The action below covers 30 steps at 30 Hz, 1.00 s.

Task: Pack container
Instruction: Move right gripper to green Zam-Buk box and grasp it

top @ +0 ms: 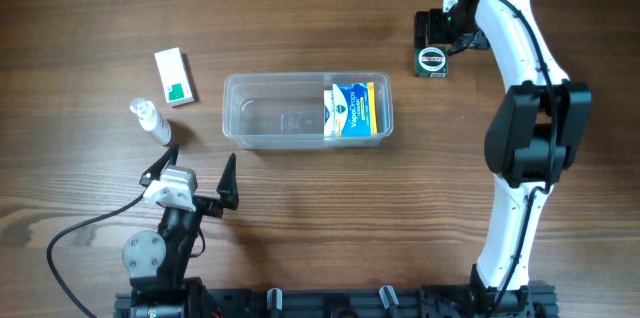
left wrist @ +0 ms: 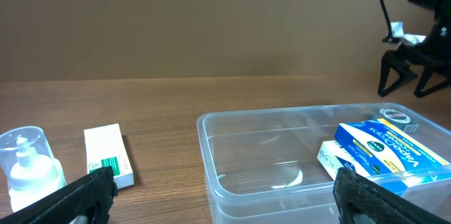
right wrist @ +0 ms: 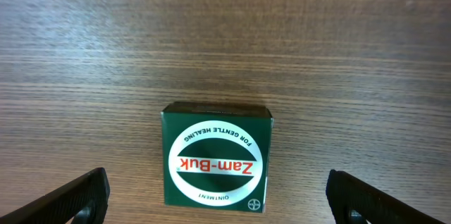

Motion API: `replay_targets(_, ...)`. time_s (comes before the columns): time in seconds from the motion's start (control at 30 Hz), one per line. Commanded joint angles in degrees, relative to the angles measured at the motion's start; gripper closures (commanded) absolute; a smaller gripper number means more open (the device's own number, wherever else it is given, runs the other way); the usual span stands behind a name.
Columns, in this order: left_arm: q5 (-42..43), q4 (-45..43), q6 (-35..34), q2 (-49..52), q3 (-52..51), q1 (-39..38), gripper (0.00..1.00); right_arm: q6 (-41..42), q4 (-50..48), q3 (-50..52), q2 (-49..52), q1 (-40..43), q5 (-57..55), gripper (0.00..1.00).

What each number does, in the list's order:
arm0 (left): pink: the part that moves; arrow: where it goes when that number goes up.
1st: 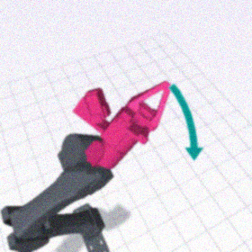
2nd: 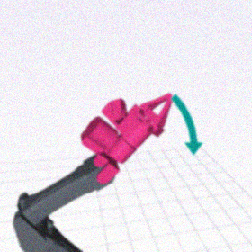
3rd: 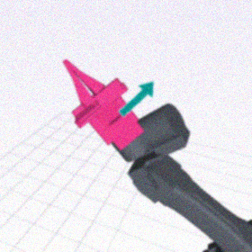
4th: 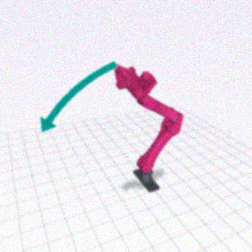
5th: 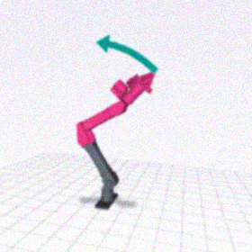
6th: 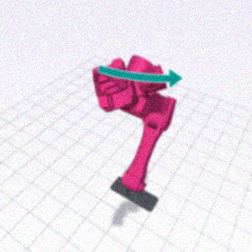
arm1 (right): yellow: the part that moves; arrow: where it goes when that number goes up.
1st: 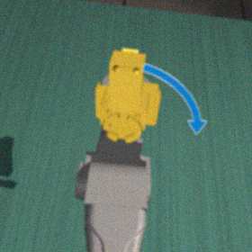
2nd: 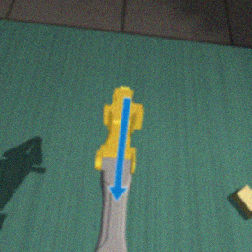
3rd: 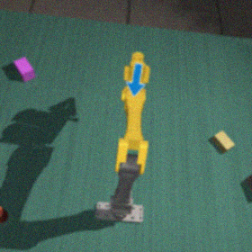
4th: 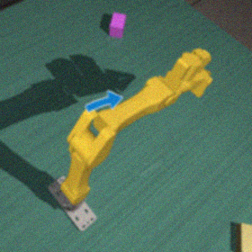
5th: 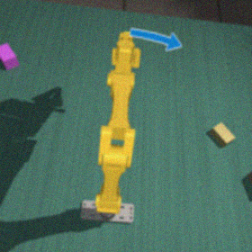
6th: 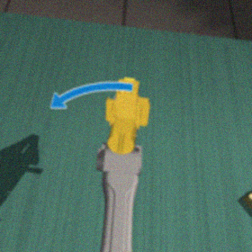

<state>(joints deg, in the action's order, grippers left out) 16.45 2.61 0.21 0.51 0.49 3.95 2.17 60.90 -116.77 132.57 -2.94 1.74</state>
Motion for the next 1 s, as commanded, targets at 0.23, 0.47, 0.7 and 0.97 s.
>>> replay_targets(0.23,0.7,0.2,0.9,-0.3,-0.2,0.5,0.00,1.0,0.0,1.1,4.0,-0.3,0.9,0.02)
replay_targets(0.47,0.7,0.2,0.9,-0.3,-0.2,0.5,0.00,1.0,-0.8,3.7,4.0,-0.3,0.9,0.03)
replay_targets(0.7,0.7,0.2,0.9,-0.3,-0.2,0.5,0.00,1.4,-2.1,3.7,4.0,-0.3,0.9,0.06)
replay_targets(0.97,0.7,0.2,0.9,-0.3,-0.2,0.5,0.00,2.5,-2.6,4.0,4.0,-1.2,-0.7,0.06)
